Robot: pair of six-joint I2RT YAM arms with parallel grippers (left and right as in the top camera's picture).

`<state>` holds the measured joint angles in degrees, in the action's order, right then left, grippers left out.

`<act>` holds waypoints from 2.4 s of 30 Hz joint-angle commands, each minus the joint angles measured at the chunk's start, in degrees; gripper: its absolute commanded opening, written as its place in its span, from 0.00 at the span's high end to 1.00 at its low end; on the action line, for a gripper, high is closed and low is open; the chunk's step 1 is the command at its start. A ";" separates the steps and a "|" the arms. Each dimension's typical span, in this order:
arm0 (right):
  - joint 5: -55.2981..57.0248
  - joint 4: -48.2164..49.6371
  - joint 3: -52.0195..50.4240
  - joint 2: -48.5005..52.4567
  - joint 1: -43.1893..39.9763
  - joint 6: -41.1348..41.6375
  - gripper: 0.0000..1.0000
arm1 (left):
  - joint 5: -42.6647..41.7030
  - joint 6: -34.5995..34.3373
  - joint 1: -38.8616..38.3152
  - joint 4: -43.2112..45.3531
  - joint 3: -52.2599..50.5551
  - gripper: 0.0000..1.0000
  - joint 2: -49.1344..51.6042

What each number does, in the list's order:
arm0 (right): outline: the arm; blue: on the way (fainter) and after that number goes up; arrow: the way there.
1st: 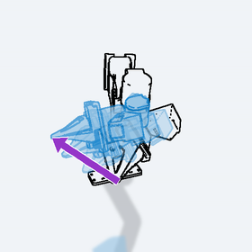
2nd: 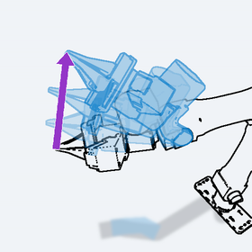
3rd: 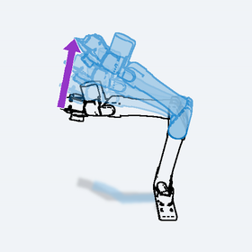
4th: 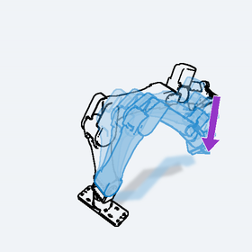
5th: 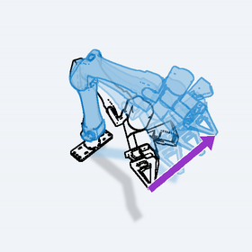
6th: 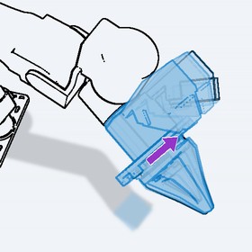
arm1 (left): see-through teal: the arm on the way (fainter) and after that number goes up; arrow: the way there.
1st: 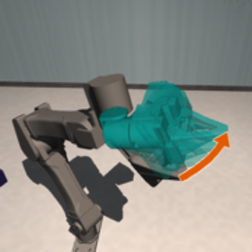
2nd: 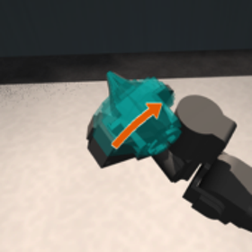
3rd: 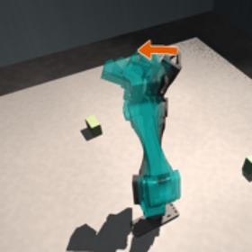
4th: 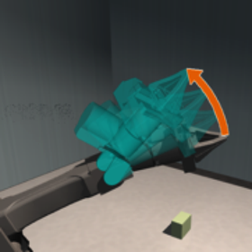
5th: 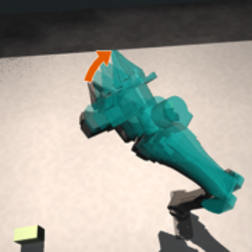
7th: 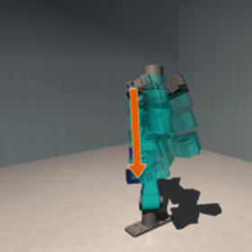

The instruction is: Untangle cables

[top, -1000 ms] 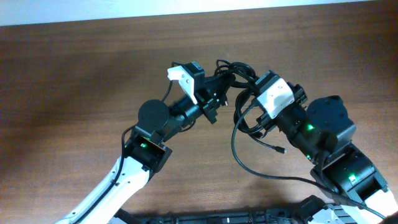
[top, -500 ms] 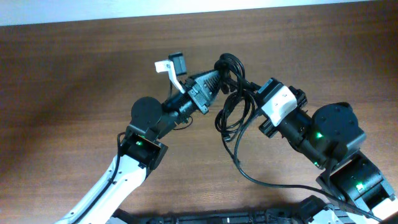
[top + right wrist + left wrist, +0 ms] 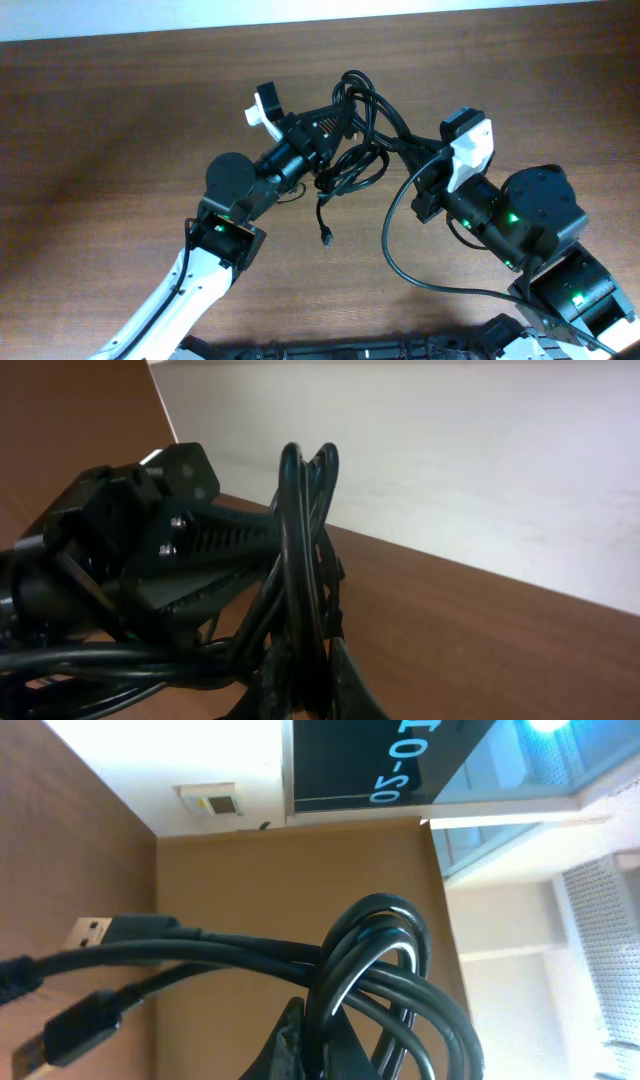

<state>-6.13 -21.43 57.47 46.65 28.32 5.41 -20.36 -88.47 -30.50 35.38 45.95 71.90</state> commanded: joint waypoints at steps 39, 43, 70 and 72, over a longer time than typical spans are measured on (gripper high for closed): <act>3.85 -1.79 0.31 -3.93 0.17 -15.43 0.96 | 19.26 37.00 -1.22 -5.07 0.50 1.00 -0.61; 3.89 -2.60 0.31 -7.67 0.17 -15.08 0.96 | 20.83 25.24 -1.22 -5.53 0.50 1.00 -0.61; -3.21 -7.91 0.31 -8.39 0.17 -25.53 0.20 | -12.00 69.09 -2.64 4.04 0.50 1.00 -0.87; -3.80 -7.96 0.31 -8.13 0.17 -25.53 0.31 | -11.78 69.09 -4.09 4.09 0.50 1.00 -0.87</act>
<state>-8.88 -29.69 57.10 38.46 28.32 -19.79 -31.35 -20.47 -33.06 38.81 45.95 71.48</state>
